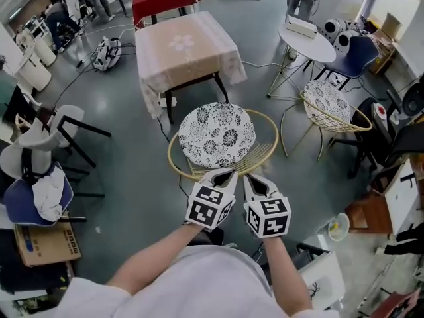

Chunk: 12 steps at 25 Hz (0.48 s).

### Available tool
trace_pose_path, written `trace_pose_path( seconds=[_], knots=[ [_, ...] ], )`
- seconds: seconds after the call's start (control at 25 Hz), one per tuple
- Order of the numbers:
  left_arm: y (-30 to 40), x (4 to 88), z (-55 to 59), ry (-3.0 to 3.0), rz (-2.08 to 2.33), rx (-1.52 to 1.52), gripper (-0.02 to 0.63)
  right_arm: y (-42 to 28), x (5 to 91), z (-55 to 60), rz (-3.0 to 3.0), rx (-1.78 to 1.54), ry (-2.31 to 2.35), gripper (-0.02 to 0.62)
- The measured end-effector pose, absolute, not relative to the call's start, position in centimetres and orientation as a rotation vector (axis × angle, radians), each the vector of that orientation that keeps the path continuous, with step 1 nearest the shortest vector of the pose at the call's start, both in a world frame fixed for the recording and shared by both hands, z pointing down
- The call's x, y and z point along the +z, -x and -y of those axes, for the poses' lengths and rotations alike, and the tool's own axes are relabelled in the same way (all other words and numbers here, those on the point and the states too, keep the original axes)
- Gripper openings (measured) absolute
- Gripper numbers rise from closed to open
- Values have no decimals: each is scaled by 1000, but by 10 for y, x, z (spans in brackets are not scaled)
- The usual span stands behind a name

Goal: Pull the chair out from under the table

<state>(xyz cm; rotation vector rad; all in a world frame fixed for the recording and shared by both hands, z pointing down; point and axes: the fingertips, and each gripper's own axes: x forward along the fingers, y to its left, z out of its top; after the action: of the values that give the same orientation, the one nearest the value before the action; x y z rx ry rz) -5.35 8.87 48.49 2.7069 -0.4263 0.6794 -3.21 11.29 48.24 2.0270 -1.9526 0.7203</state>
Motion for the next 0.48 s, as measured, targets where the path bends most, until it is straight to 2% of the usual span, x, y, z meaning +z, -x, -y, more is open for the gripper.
trace_pose_path(
  seconds=[0.48],
  knots=[
    [54, 481, -104, -2710, 447, 678, 6, 31, 480, -125, 1974, 706, -2024, 2]
  ],
)
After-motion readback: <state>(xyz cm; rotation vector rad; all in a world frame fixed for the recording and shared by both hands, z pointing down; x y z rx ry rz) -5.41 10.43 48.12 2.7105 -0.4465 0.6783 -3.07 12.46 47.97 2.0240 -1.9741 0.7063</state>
